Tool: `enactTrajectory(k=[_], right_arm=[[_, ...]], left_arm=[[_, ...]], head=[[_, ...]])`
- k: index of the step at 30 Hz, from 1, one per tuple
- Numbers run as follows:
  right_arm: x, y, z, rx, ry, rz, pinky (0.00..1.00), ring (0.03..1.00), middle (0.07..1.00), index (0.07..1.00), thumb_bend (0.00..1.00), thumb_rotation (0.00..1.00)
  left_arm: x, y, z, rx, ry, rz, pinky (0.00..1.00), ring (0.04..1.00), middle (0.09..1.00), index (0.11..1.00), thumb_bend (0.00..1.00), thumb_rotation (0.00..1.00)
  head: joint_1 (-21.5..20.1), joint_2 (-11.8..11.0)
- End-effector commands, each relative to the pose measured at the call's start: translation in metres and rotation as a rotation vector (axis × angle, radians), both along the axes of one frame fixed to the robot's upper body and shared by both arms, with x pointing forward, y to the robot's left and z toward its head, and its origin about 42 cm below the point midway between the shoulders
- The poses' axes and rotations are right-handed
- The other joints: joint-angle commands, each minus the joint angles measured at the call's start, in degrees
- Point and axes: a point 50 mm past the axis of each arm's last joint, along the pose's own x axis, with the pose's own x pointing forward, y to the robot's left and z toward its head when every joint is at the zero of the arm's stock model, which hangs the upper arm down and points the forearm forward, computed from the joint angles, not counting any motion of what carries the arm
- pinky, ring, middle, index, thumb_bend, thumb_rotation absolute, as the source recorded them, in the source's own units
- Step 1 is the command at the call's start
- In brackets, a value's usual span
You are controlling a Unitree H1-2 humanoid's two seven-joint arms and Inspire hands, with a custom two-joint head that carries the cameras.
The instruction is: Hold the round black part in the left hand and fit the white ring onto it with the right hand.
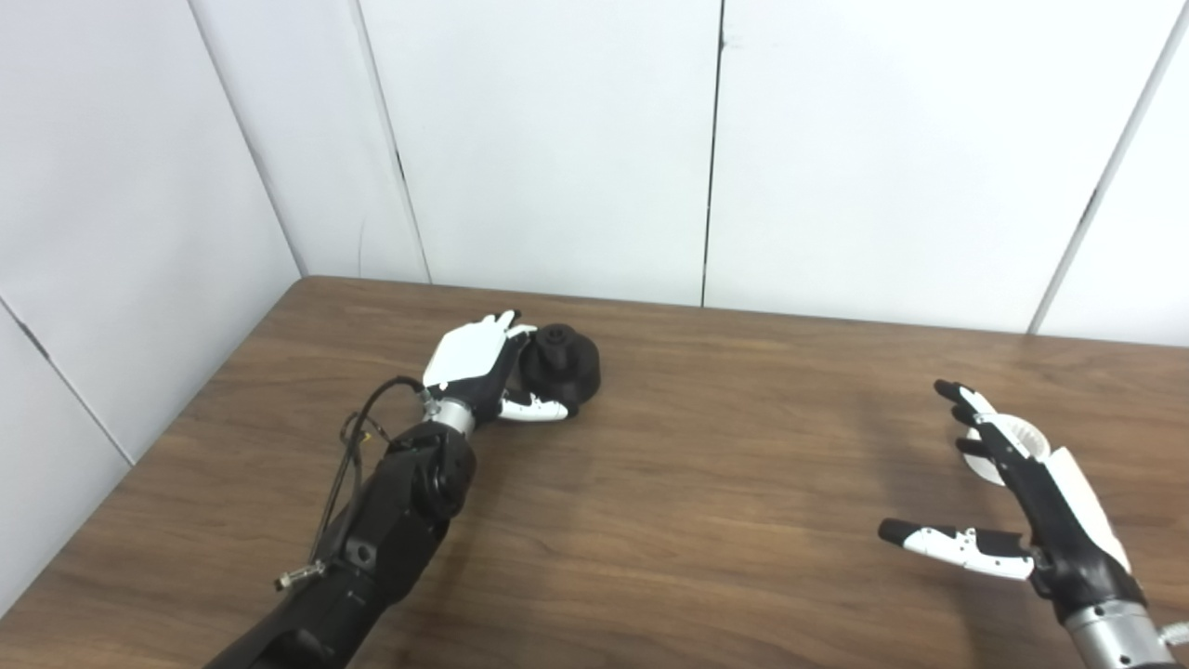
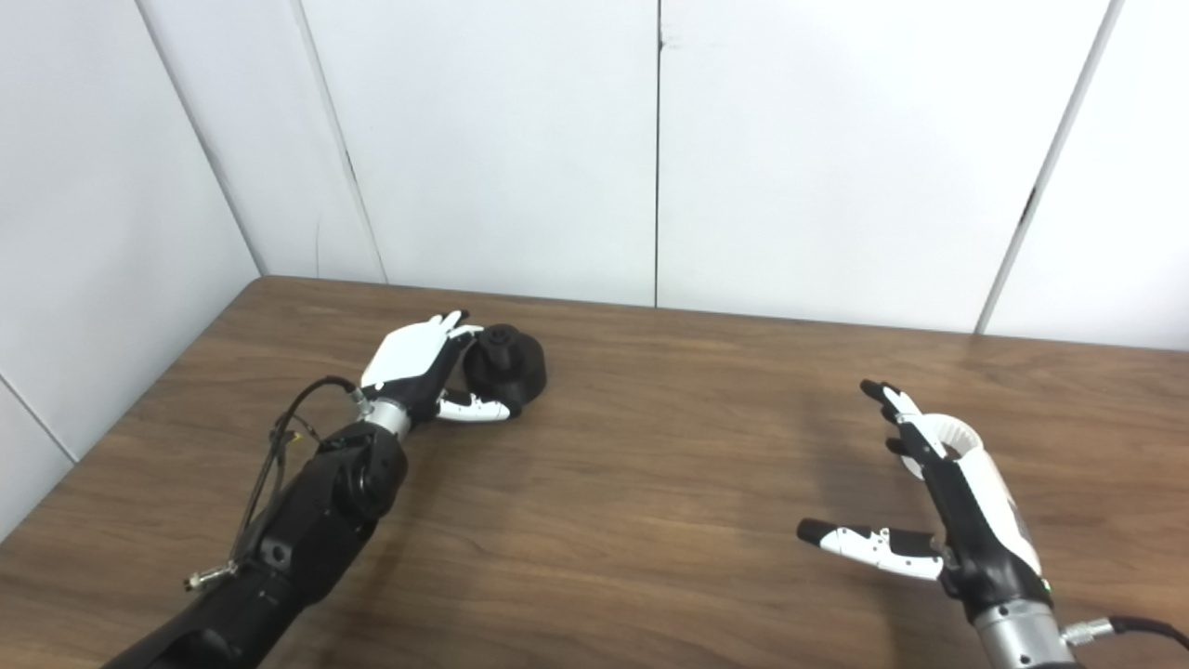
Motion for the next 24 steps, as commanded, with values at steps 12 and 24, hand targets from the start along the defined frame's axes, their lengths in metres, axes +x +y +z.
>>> enactTrajectory(k=[12, 24], right_arm=[[0.001, -0.003, 0.023, -0.007, -0.088, 0.007, 0.83, 0.921, 0.962, 0.932, 0.87, 0.35], [0.001, -0.003, 0.027, -0.007, -0.096, 0.009, 0.85, 0.923, 0.96, 0.934, 0.87, 0.36]], left_arm=[[0.012, -0.005, 0.022, -0.066, -0.11, -0.037, 1.0, 1.0, 1.0, 0.641, 0.86, 0.28], [0.005, -0.02, 0.017, -0.092, -0.124, -0.094, 1.0, 1.0, 1.0, 0.622, 0.88, 0.32]], head=[[-0.3, 0.4], [-0.5, 0.6]])
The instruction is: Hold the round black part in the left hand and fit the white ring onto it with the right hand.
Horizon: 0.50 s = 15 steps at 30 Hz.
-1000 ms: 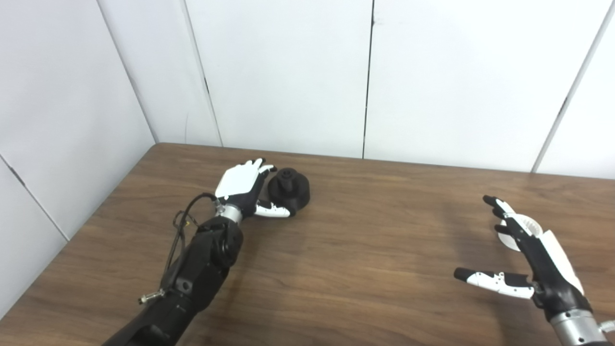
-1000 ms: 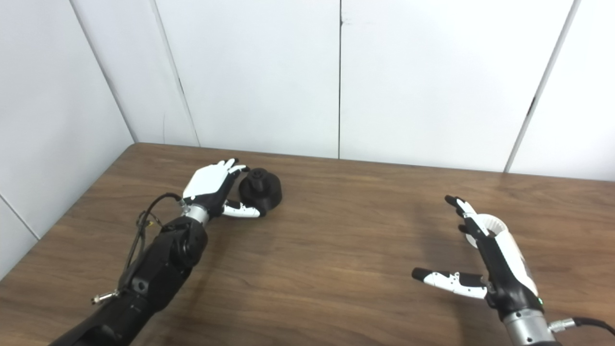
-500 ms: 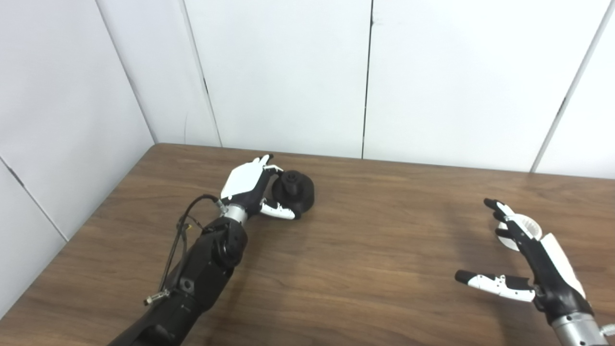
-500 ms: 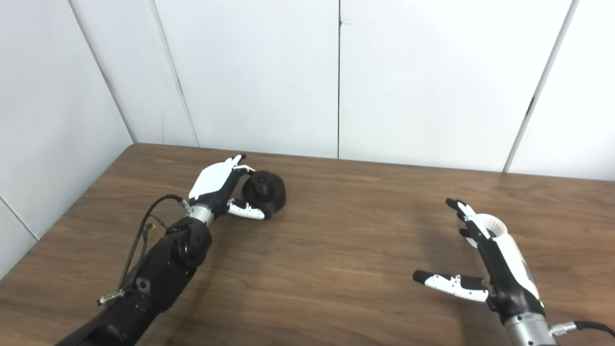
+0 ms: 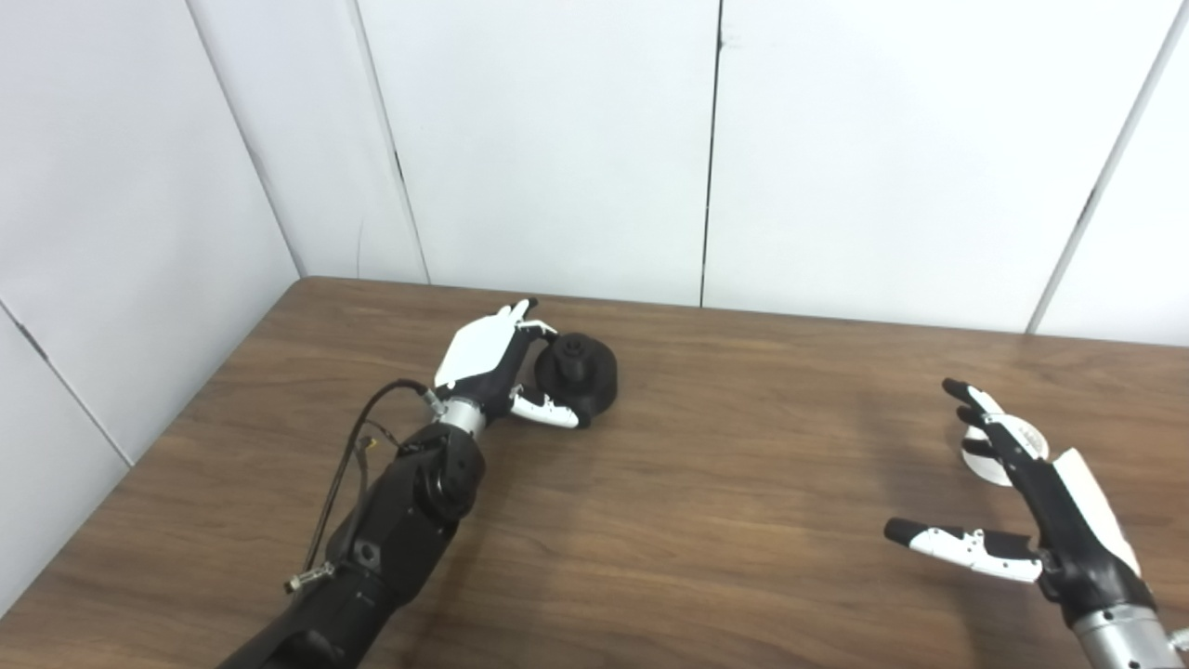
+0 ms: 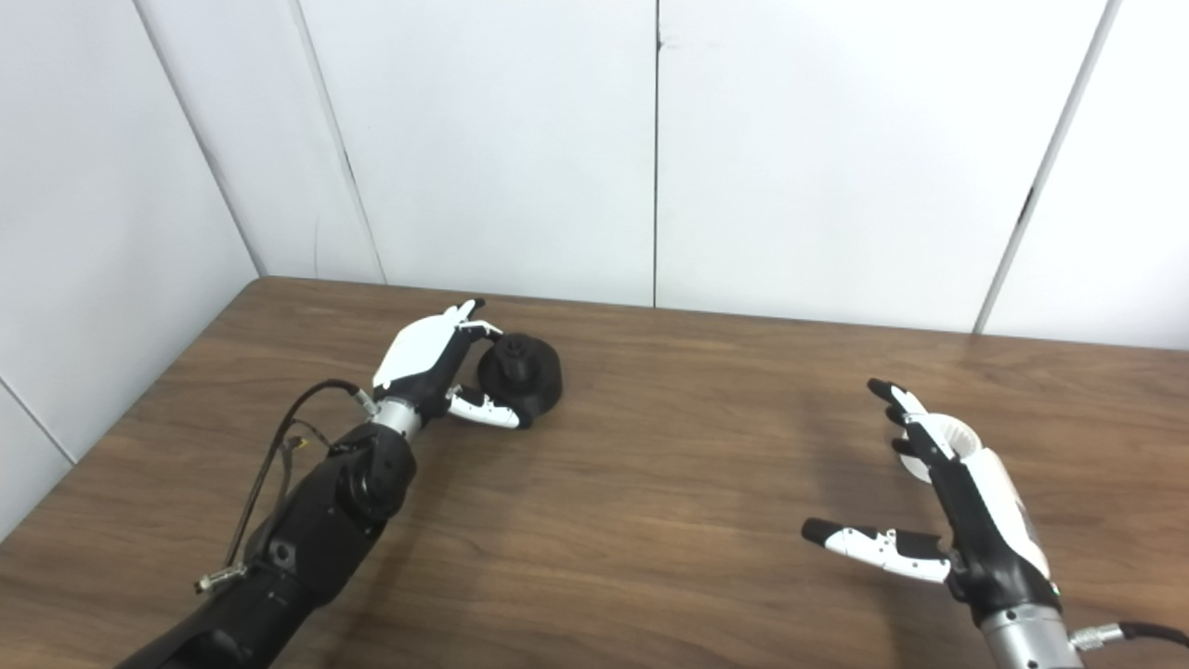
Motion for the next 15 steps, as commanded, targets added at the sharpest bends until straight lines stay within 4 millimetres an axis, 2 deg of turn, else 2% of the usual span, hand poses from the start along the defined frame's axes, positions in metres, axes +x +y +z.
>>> enactTrajectory(k=[1, 6, 15], right_arm=[[0.005, -0.001, 0.023, -0.01, -0.082, 0.013, 0.85, 0.924, 0.961, 0.934, 0.87, 0.36], [0.005, -0.003, 0.024, -0.016, -0.084, 0.01, 0.83, 0.919, 0.961, 0.932, 0.86, 0.36], [0.007, -0.002, 0.025, -0.023, -0.085, 0.014, 0.83, 0.922, 0.961, 0.936, 0.87, 0.38]], left_arm=[[0.005, -0.009, 0.017, 0.008, -0.073, -0.044, 1.0, 1.0, 1.0, 0.621, 0.88, 0.33], [-0.002, -0.023, 0.011, -0.018, -0.064, -0.085, 1.0, 1.0, 1.0, 0.627, 0.89, 0.35], [-0.026, -0.052, -0.002, -0.05, -0.053, -0.172, 1.0, 1.0, 1.0, 0.629, 0.89, 0.31]], head=[[0.0, 0.1], [-0.1, 0.3], [-0.8, 0.7]])
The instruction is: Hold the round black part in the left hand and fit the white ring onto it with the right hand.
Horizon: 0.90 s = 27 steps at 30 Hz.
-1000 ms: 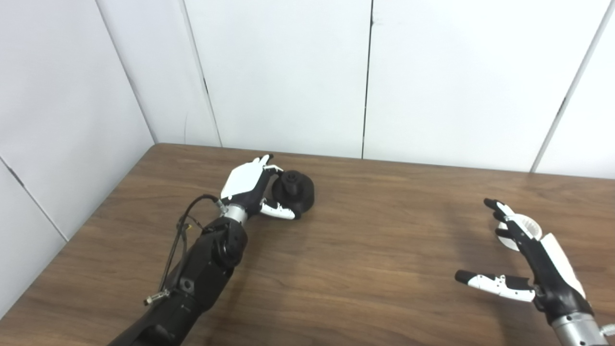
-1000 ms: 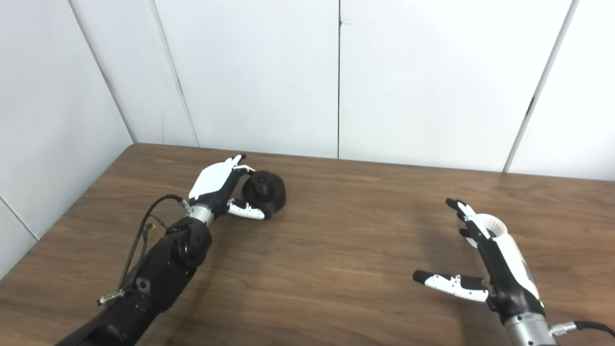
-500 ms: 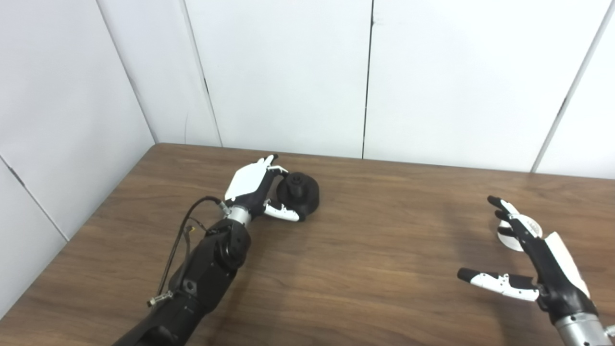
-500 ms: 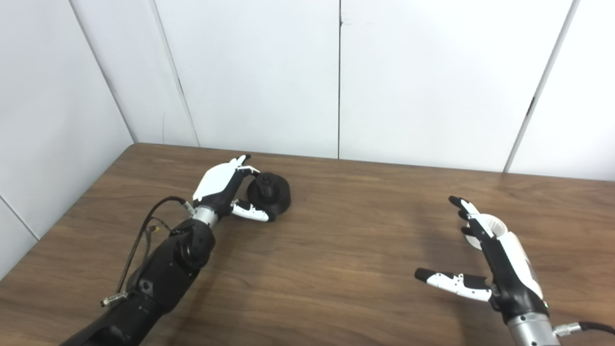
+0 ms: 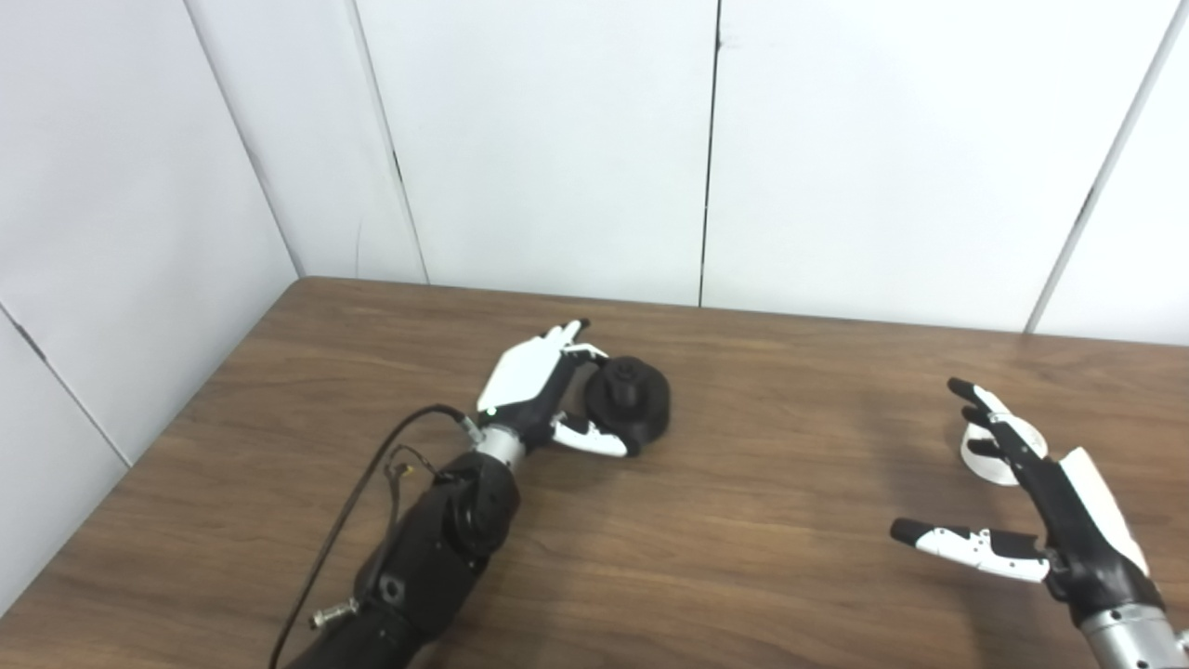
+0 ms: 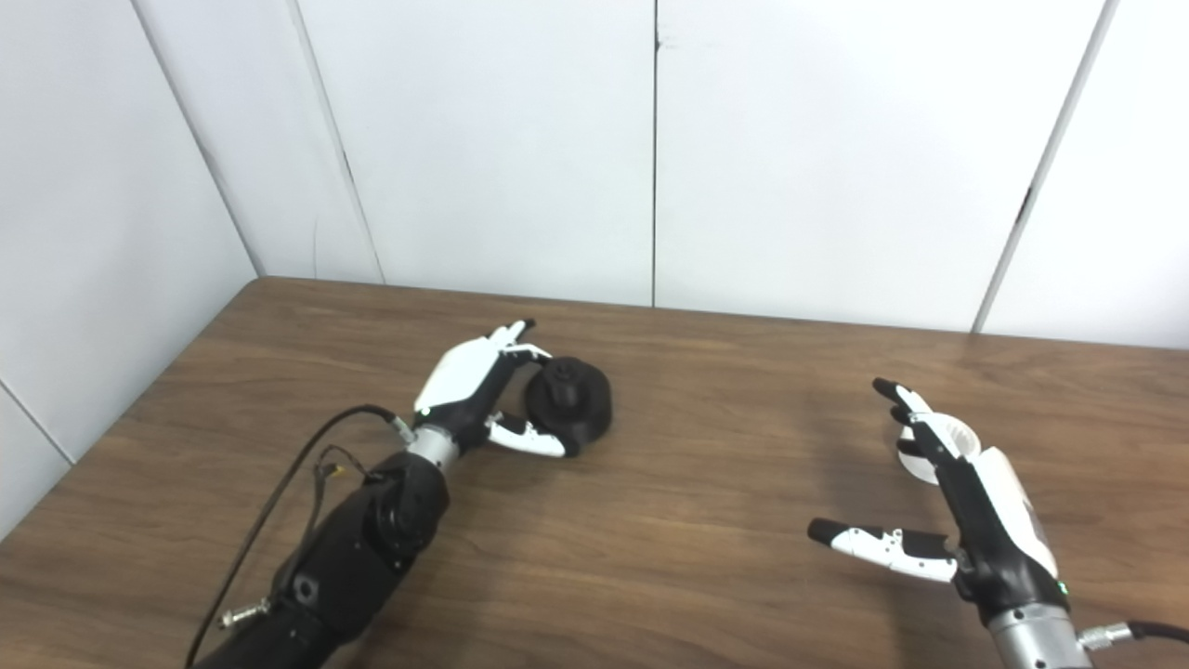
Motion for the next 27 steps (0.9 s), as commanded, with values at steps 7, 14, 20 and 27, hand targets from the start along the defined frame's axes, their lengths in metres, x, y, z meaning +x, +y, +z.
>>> enactTrajectory(k=[7, 14, 20, 27], right_arm=[[0.009, 0.006, 0.025, -0.009, -0.087, 0.018, 0.85, 0.928, 0.96, 0.93, 0.88, 0.39], [0.009, 0.008, 0.026, -0.004, -0.089, 0.024, 0.86, 0.93, 0.963, 0.933, 0.86, 0.37], [0.009, 0.012, 0.027, -0.009, -0.093, 0.02, 0.86, 0.932, 0.962, 0.937, 0.87, 0.38], [0.008, 0.015, 0.028, -0.002, -0.089, 0.018, 0.86, 0.936, 0.967, 0.936, 0.87, 0.39]], left_arm=[[-0.014, -0.019, 0.006, -0.008, -0.06, -0.093, 1.0, 1.0, 1.0, 0.617, 0.91, 0.29], [-0.033, -0.038, 0.013, -0.052, -0.081, -0.175, 1.0, 1.0, 1.0, 0.622, 0.9, 0.29], [-0.054, -0.055, 0.02, -0.056, -0.075, -0.258, 1.0, 1.0, 1.0, 0.631, 0.91, 0.32], [-0.071, -0.074, 0.011, -0.074, -0.05, -0.345, 1.0, 1.0, 1.0, 0.622, 0.94, 0.39]], head=[[-0.9, 0.2], [-2.0, 0.3], [-3.3, 0.7], [-4.2, 1.1]])
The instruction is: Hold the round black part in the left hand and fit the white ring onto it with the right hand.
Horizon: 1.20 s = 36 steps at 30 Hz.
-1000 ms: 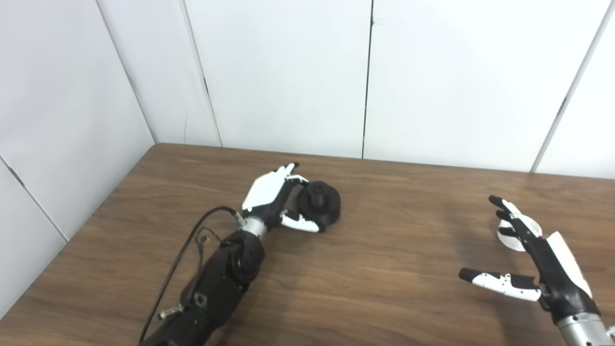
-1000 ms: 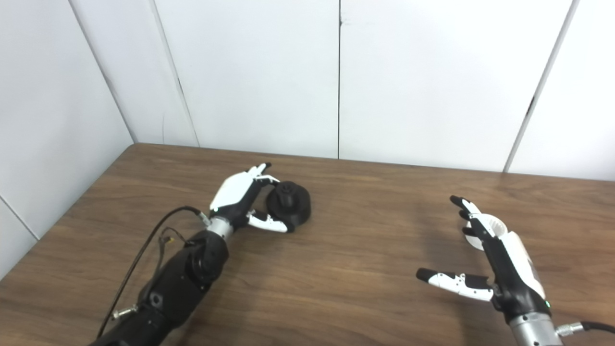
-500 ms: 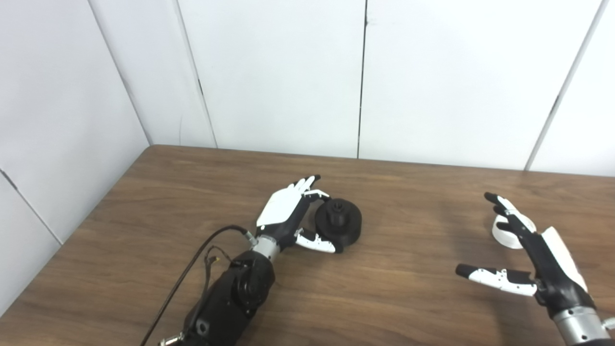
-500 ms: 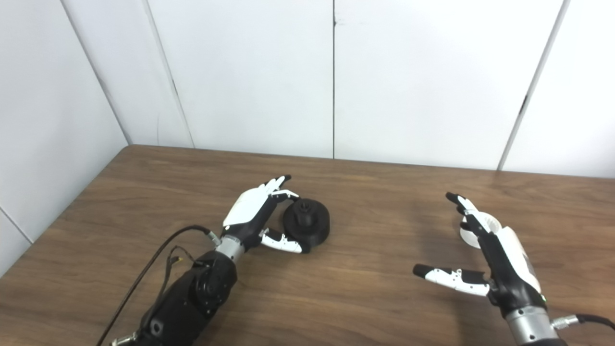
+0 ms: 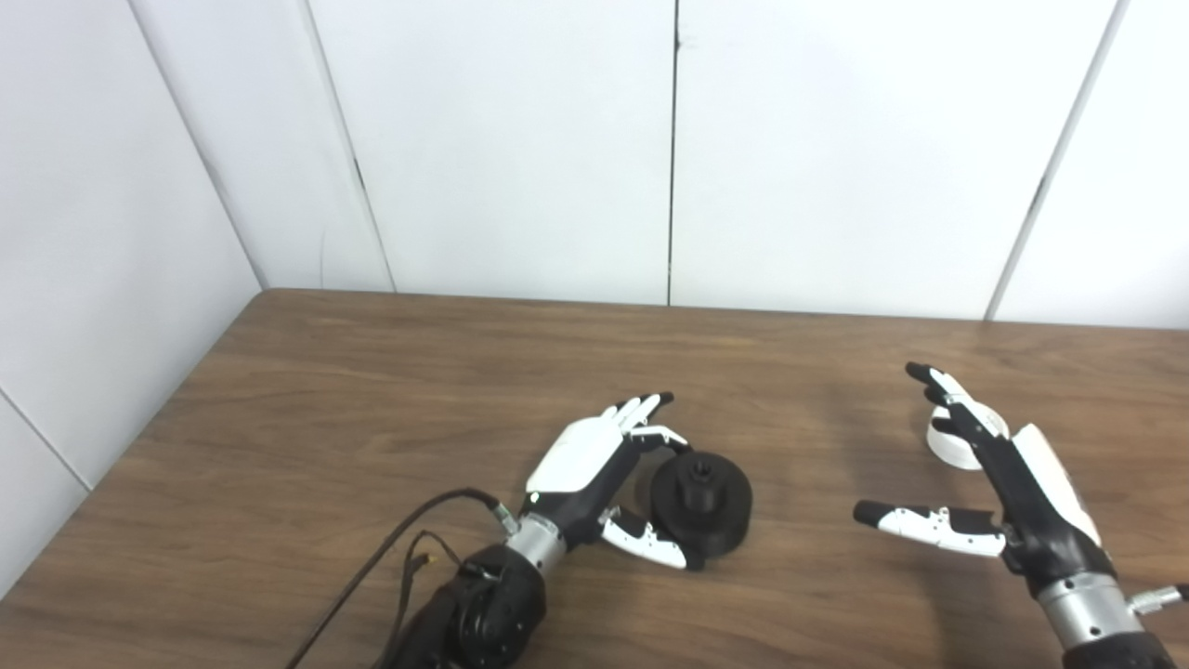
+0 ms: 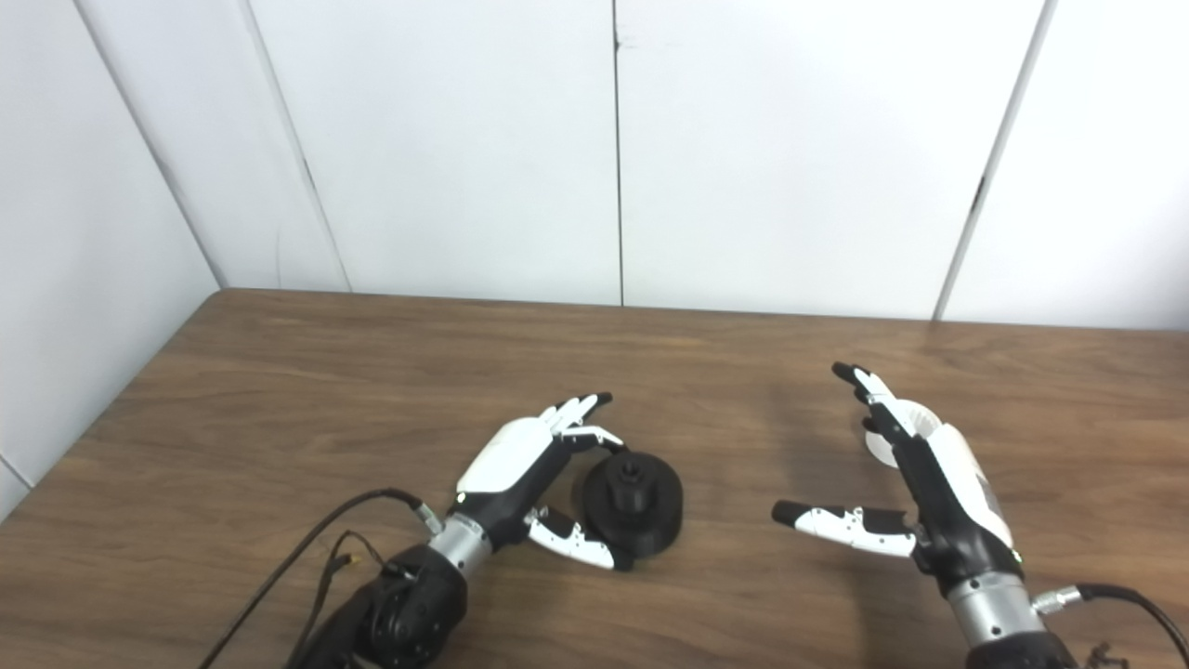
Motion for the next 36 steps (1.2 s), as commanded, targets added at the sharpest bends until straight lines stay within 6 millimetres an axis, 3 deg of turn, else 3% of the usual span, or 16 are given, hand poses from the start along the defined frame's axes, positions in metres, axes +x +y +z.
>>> enactTrajectory(k=[1, 11, 15, 16, 20, 26, 36], right_arm=[[0.005, 0.007, 0.025, 0.006, -0.093, 0.025, 0.86, 0.937, 0.968, 0.936, 0.87, 0.39], [0.002, 0.014, 0.029, 0.003, -0.086, 0.02, 0.84, 0.93, 0.969, 0.941, 0.87, 0.39], [-0.001, 0.02, 0.029, 0.003, -0.083, 0.016, 0.84, 0.932, 0.969, 0.94, 0.87, 0.38], [-0.001, 0.021, 0.029, 0.003, -0.082, 0.015, 0.85, 0.936, 0.969, 0.94, 0.87, 0.38], [-0.003, 0.028, 0.03, 0.009, -0.075, 0.007, 0.85, 0.941, 0.971, 0.939, 0.87, 0.39], [-0.004, 0.042, 0.03, 0.008, -0.084, 0.002, 0.84, 0.942, 0.97, 0.939, 0.85, 0.37], [-0.002, 0.05, 0.032, 0.002, -0.101, -0.016, 0.85, 0.945, 0.969, 0.932, 0.86, 0.37]], left_arm=[[0.0, -0.008, 0.015, -0.012, -0.058, -0.052, 1.0, 1.0, 1.0, 0.622, 0.94, 0.38], [-0.016, -0.02, 0.011, -0.014, -0.032, -0.115, 1.0, 1.0, 1.0, 0.611, 0.97, 0.36], [-0.016, -0.014, 0.009, -0.003, -0.034, -0.113, 1.0, 1.0, 1.0, 0.61, 0.97, 0.36], [-0.016, -0.012, 0.009, -0.001, -0.034, -0.112, 1.0, 1.0, 1.0, 0.609, 0.97, 0.35], [-0.016, 0.001, 0.009, 0.002, -0.016, -0.108, 1.0, 1.0, 1.0, 0.611, 0.96, 0.36], [-0.014, 0.02, 0.008, -0.014, -0.028, -0.12, 1.0, 1.0, 1.0, 0.61, 0.94, 0.35], [-0.013, 0.031, 0.01, -0.022, -0.022, -0.131, 1.0, 1.0, 1.0, 0.614, 0.92, 0.31]], head=[[-0.3, 0.2], [-3.9, 1.5], [-10.7, 1.4], [-10.7, 1.4], [-18.8, 0.3], [-25.6, -0.6], [-27.3, -0.5]])
